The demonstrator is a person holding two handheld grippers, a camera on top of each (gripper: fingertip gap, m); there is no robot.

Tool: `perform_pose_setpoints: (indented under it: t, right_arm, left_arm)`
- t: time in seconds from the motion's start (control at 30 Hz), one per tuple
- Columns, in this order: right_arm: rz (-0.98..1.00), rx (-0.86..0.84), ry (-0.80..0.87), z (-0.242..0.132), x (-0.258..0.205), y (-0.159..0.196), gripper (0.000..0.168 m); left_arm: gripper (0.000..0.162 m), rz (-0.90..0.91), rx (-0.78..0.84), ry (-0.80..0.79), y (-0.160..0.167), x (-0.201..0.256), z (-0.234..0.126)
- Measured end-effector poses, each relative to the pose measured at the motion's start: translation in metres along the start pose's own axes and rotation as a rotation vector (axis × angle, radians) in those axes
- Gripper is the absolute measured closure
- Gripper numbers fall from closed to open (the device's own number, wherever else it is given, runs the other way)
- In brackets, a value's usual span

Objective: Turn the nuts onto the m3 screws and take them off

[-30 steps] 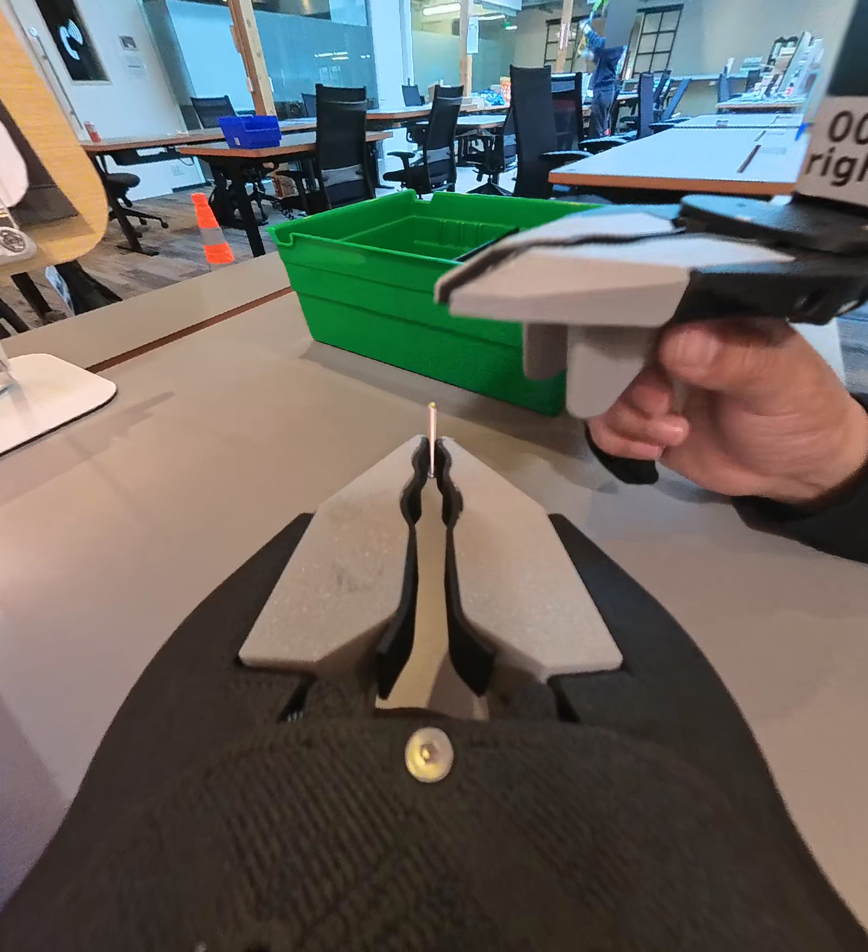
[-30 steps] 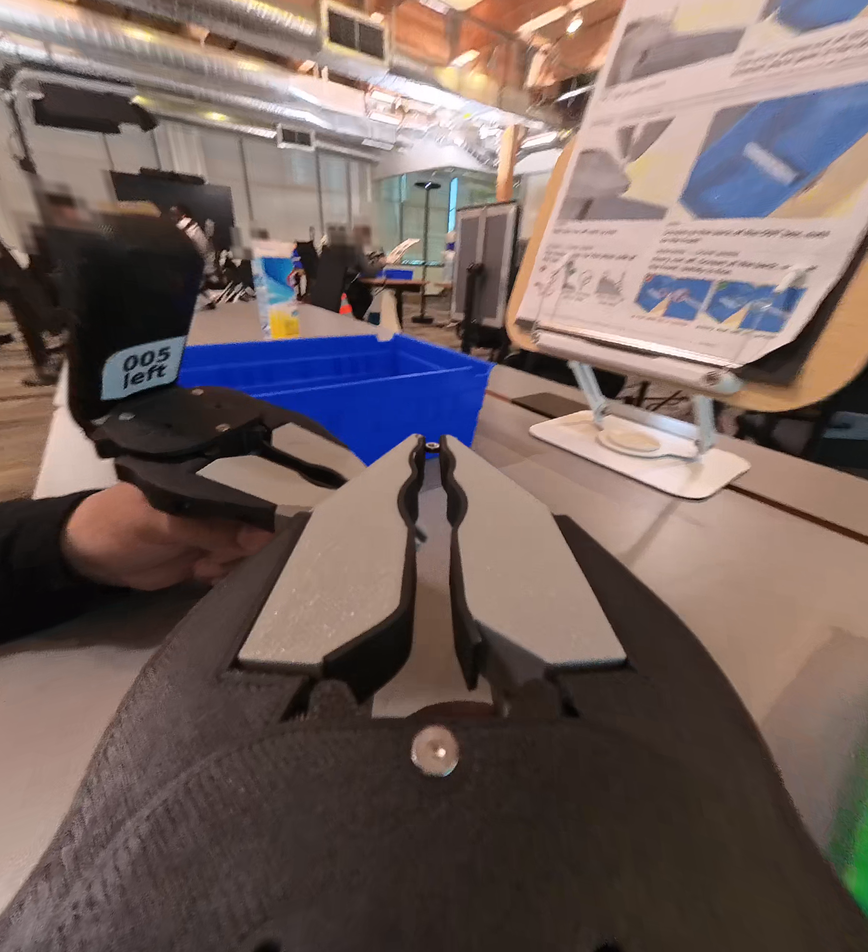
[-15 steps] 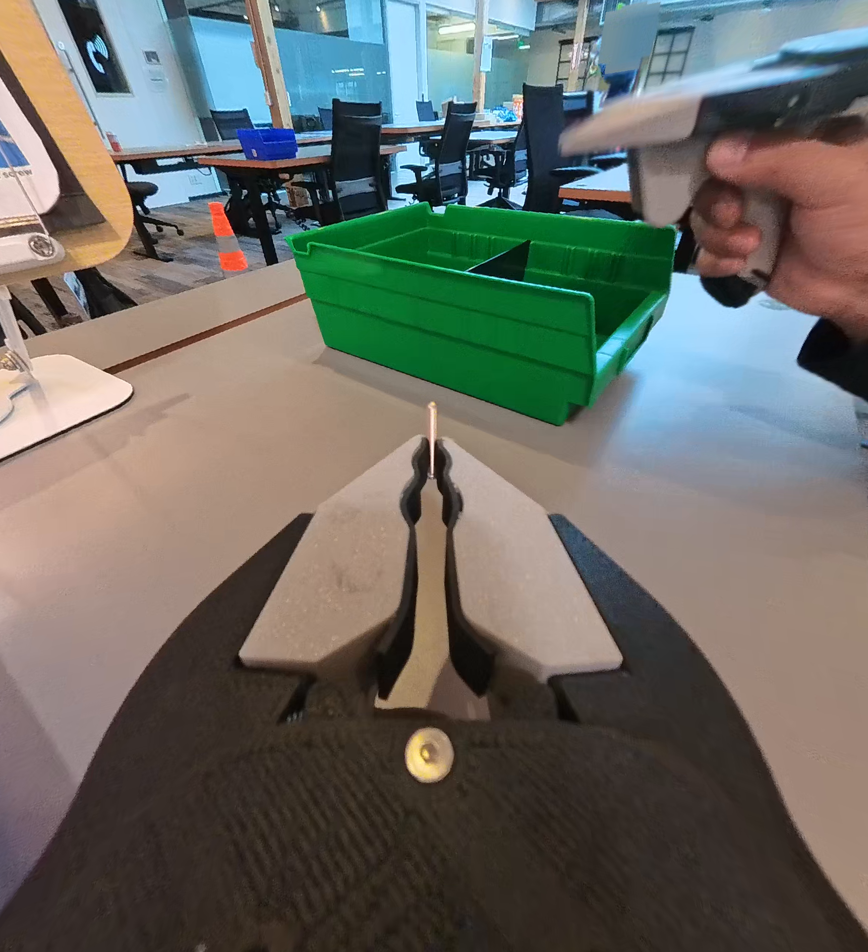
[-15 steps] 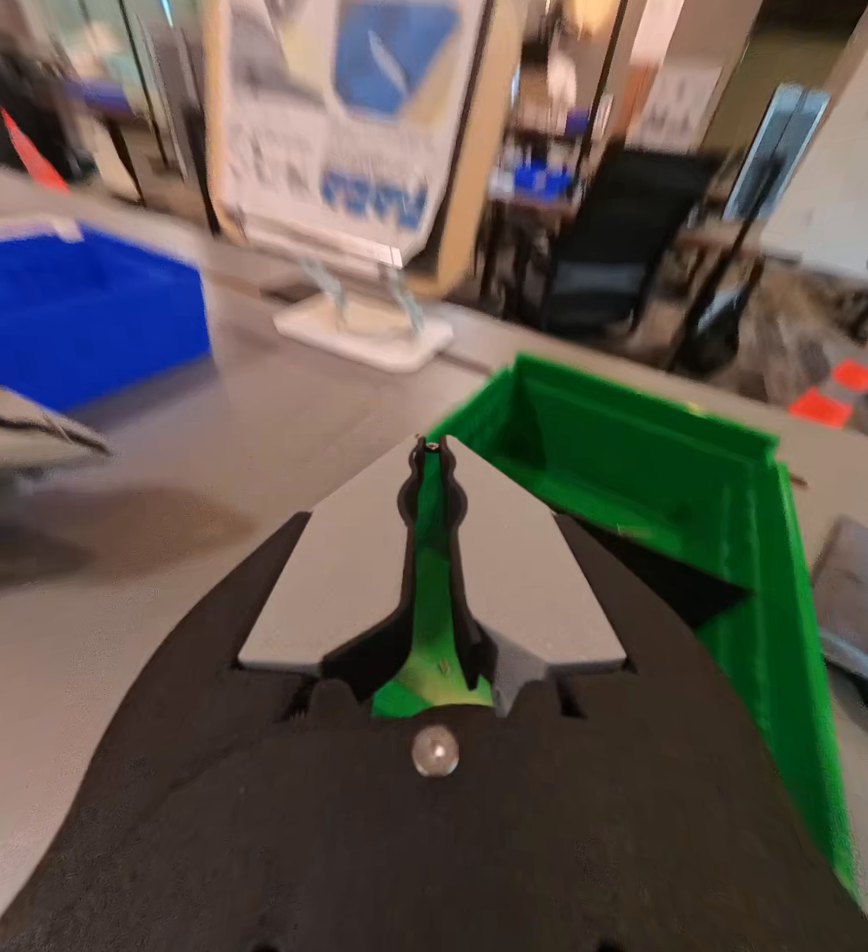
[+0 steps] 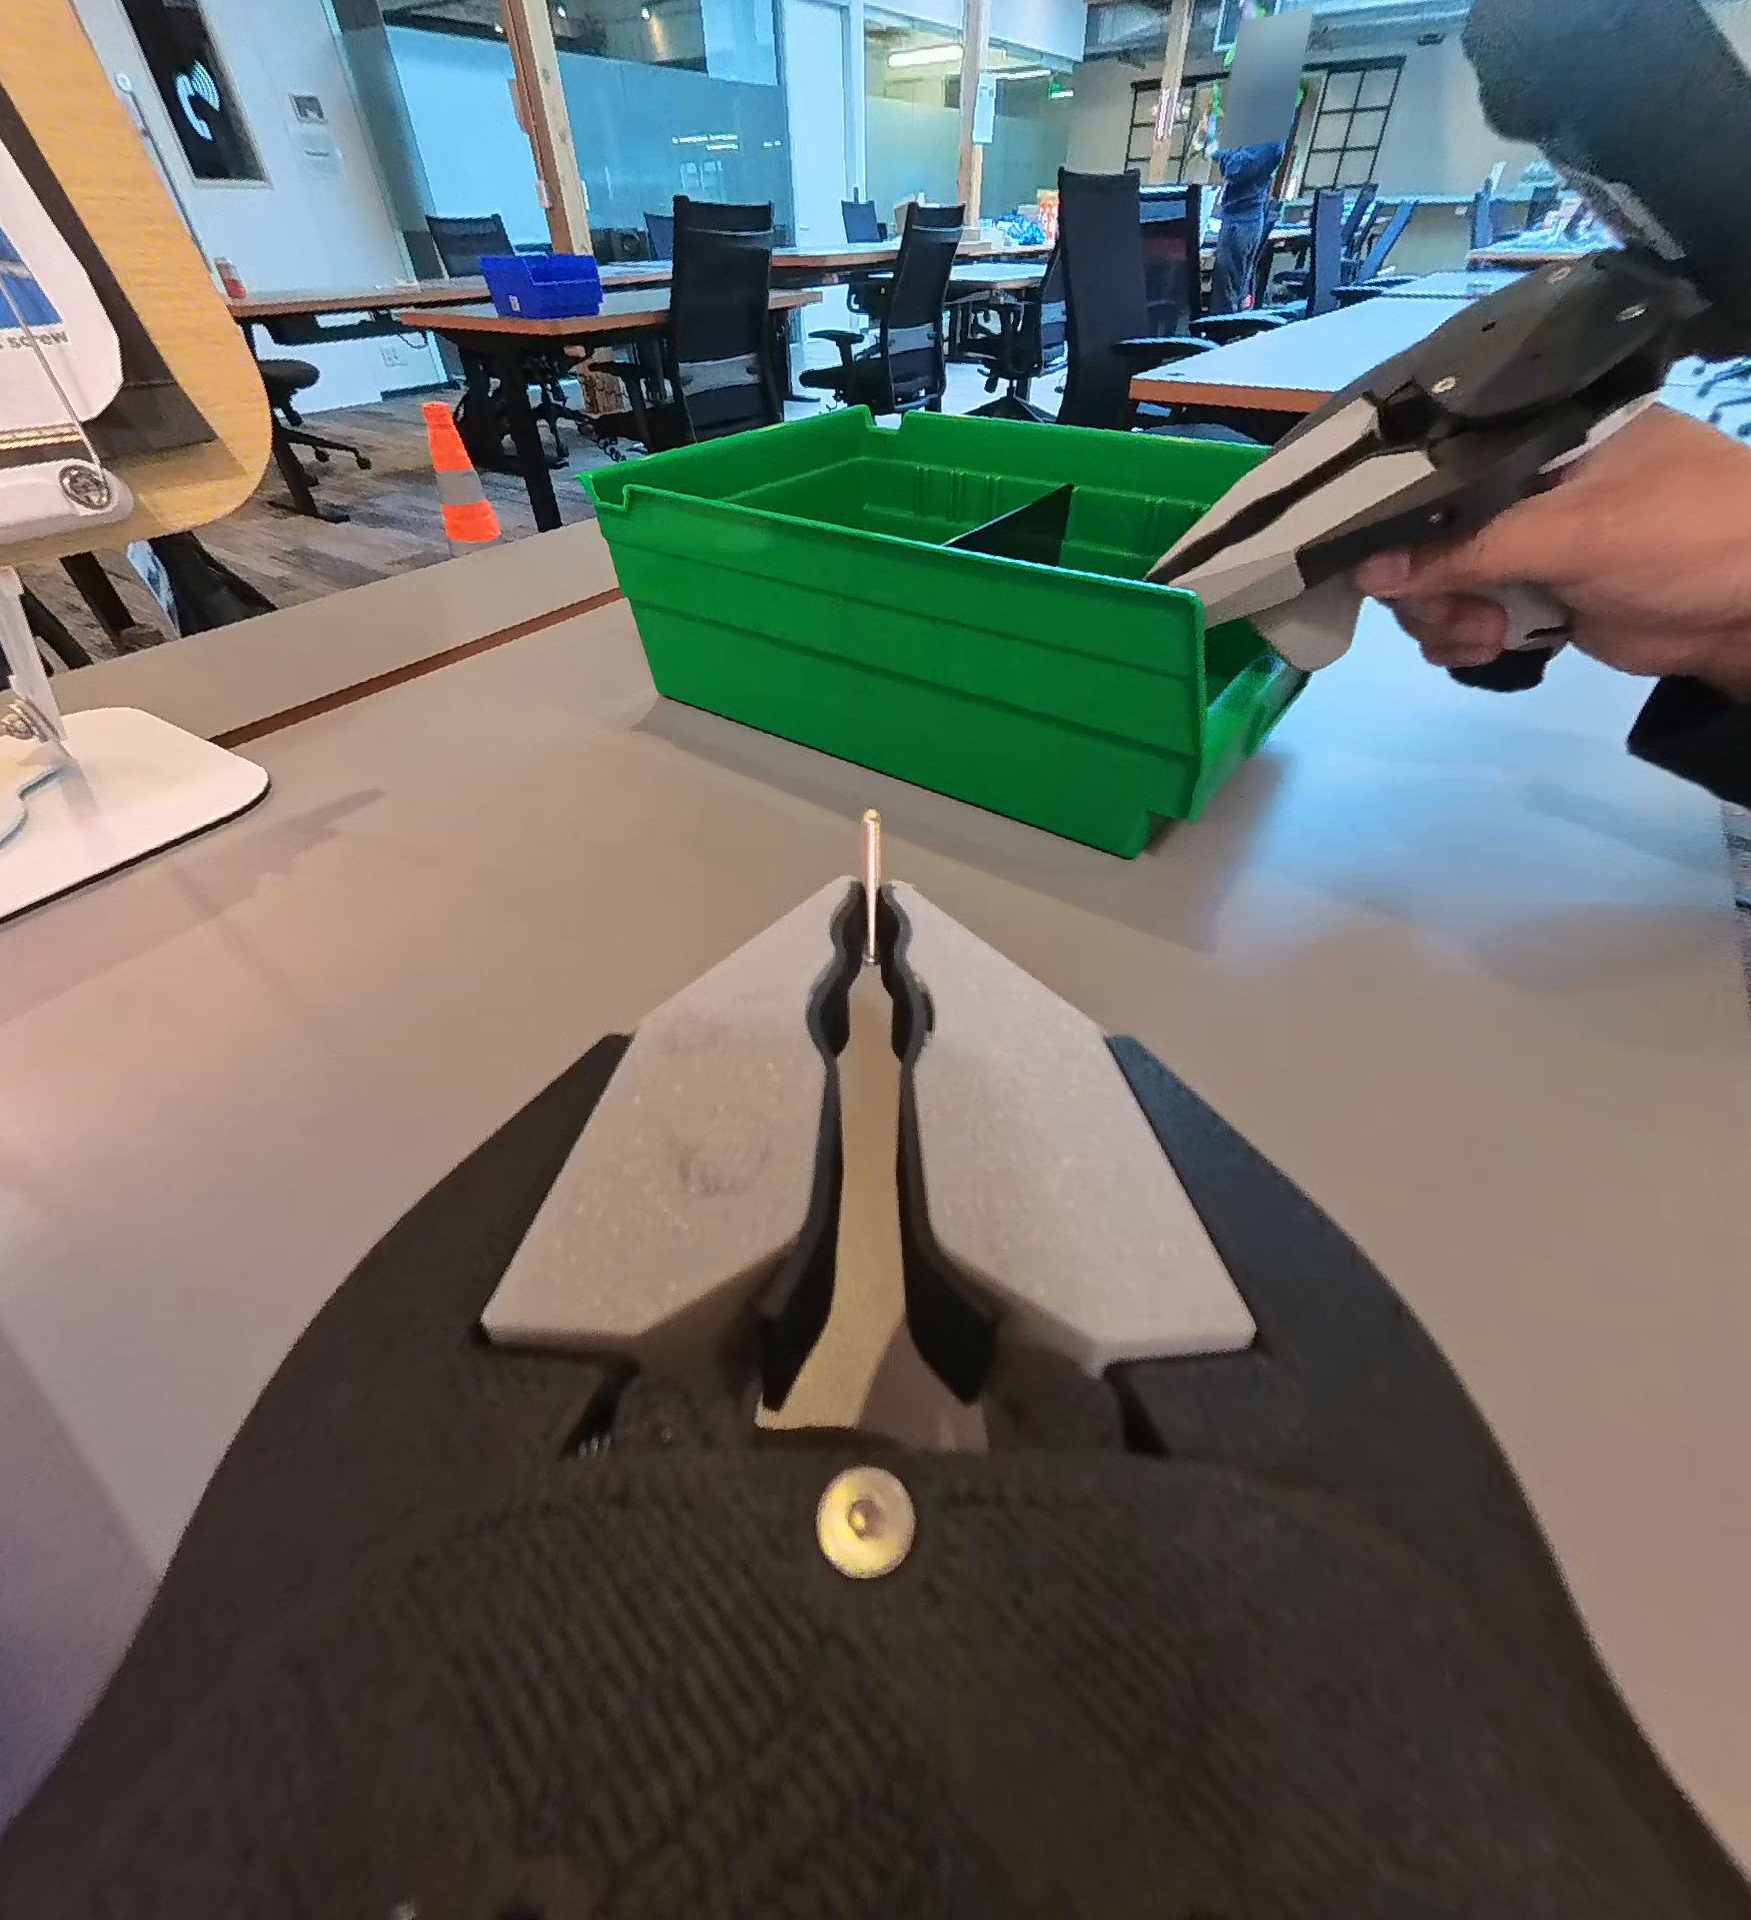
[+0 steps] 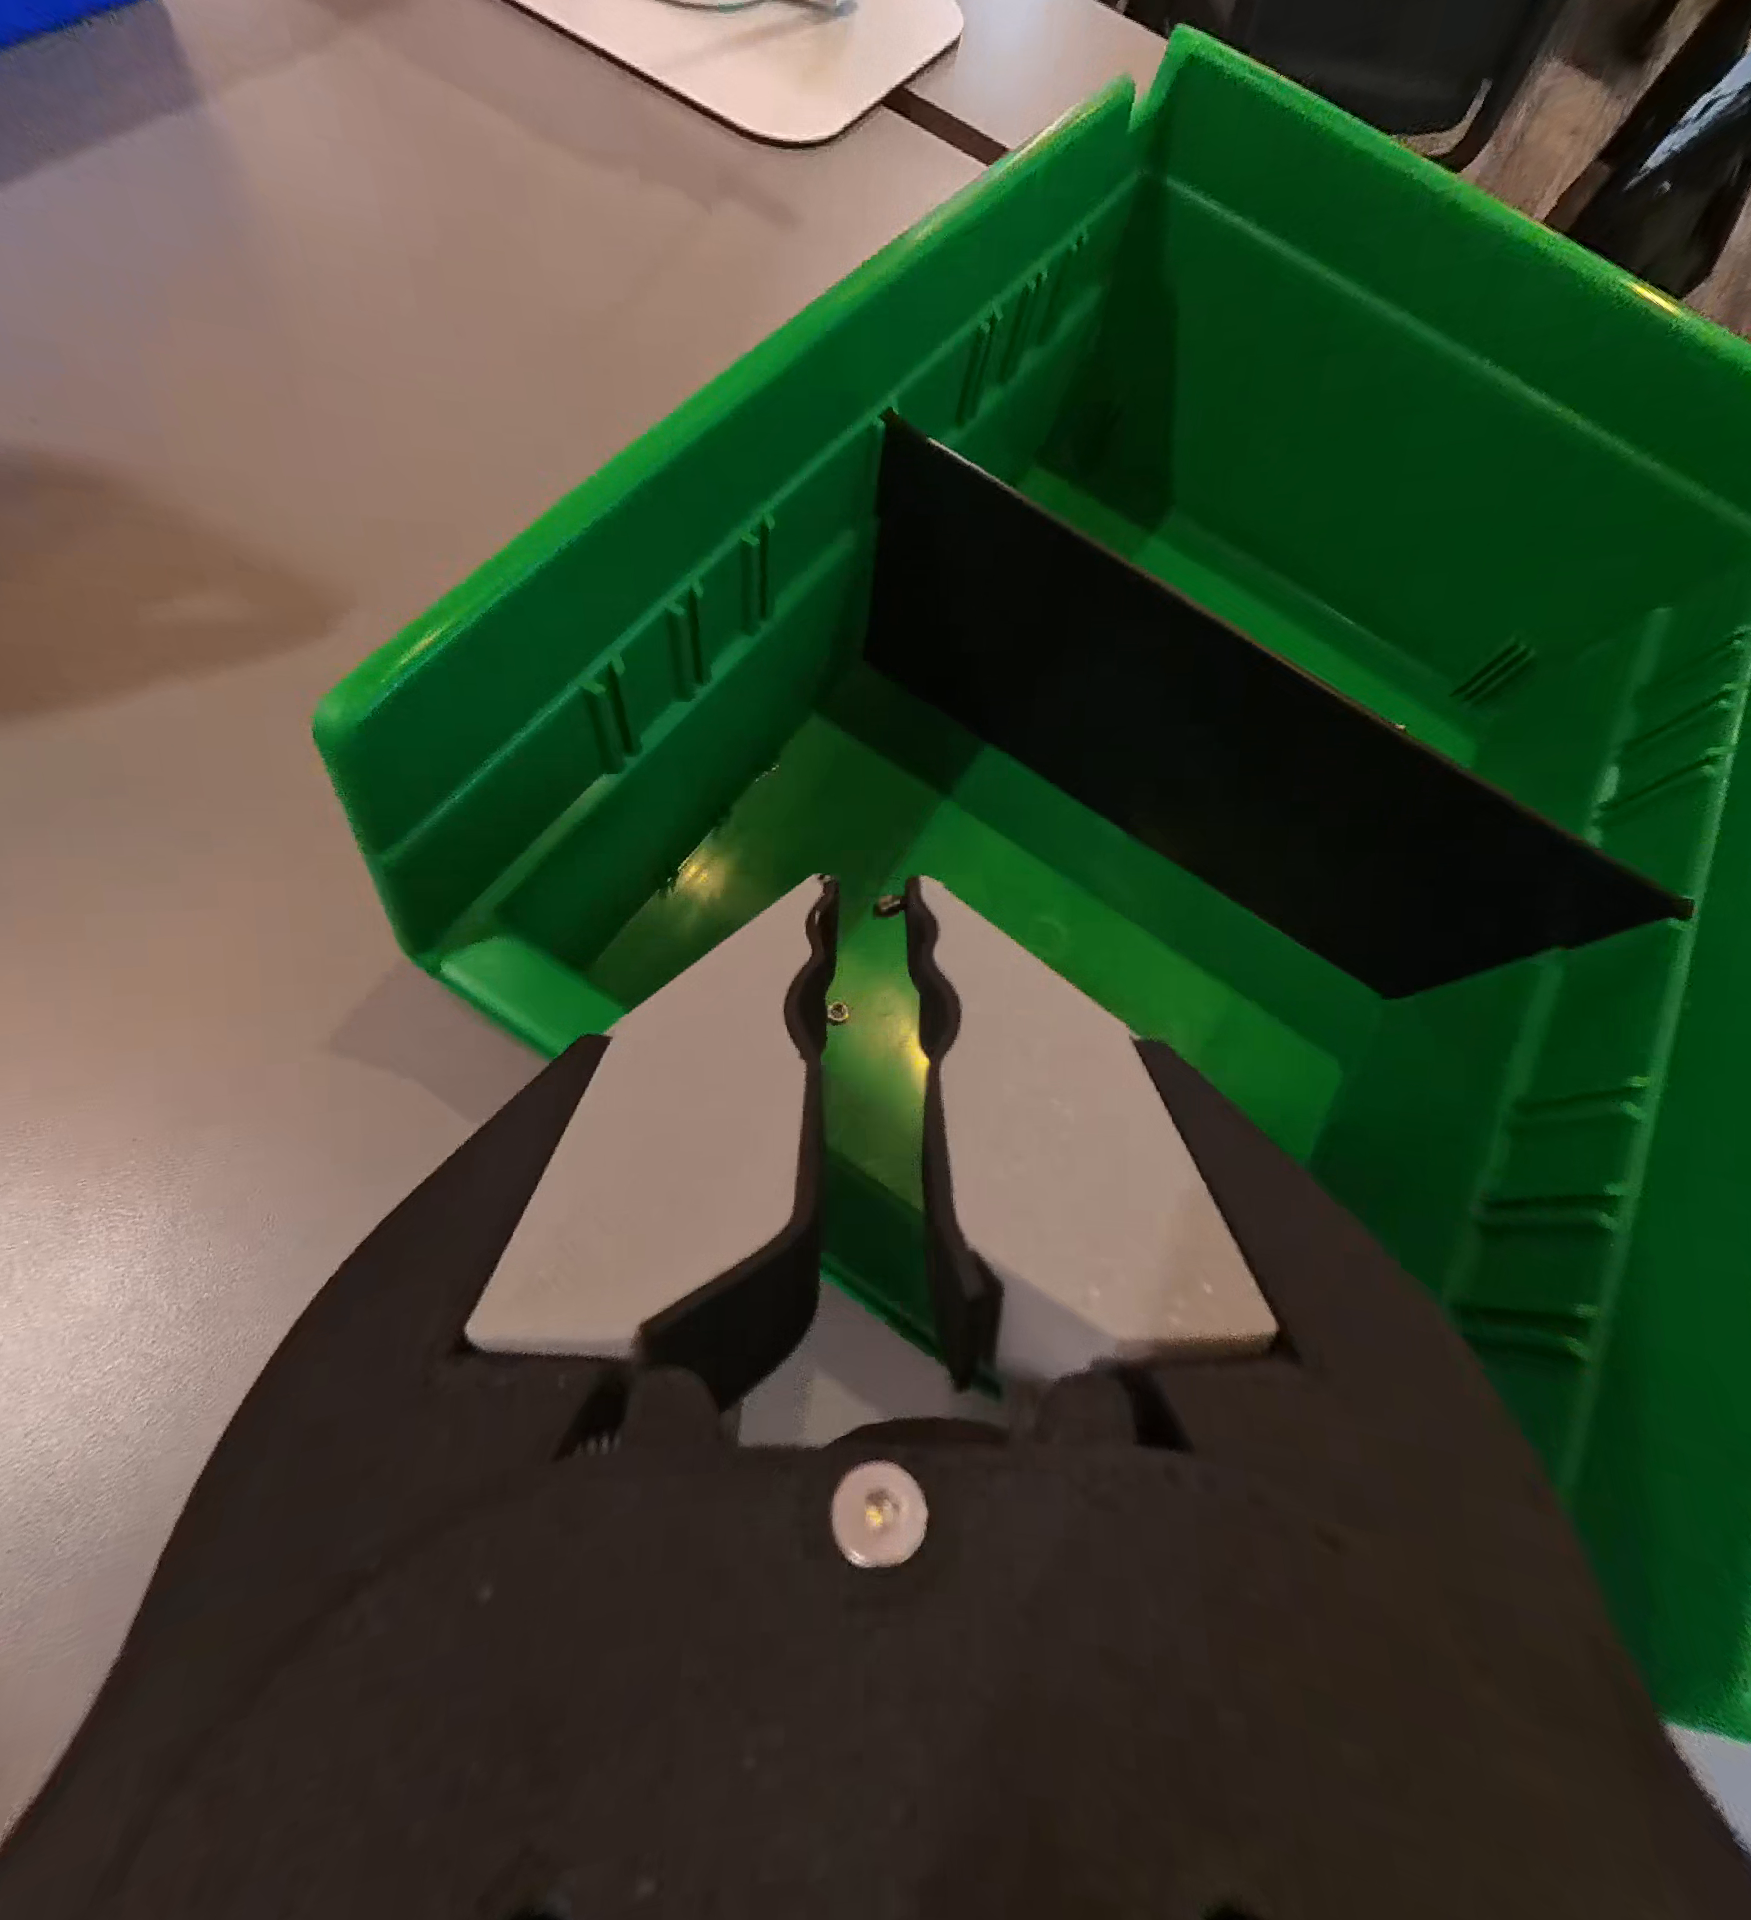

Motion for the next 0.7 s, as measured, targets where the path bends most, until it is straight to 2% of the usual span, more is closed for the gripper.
perform_pose_setpoints:
  t: [0.43, 0.53, 0.63, 0.7]
  right_arm:
    - [0.041, 0.077, -0.024, -0.007, -0.002, -0.005, 0.159]
    - [0.055, 0.199, -0.021, -0.021, -0.011, -0.021, 0.16]
    - [0.049, 0.359, -0.168, -0.036, -0.042, -0.044, 0.162]
    - [0.02, 0.405, -0.251, -0.038, -0.068, -0.055, 0.161]
  left_arm:
    - [0.162, 0.0, -0.002, 0.006, 0.0, 0.001, 0.0]
    - [0.162, 0.002, 0.002, 0.009, 0.0, 0.001, 0.0]
    - [0.162, 0.006, 0.011, 0.022, -0.001, 0.003, 0.0]
    - [0.162, 0.012, 0.007, 0.029, -0.001, 0.004, 0.001]
Point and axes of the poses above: each gripper's, where its closed fingertips meet, z out along the fingers, y out of its underside, x = y × z across the jaws, the point moved 8 cm from there along -z, back along the fingers, and after that the axes turned 1 degree about y, right-handed, at the moved point
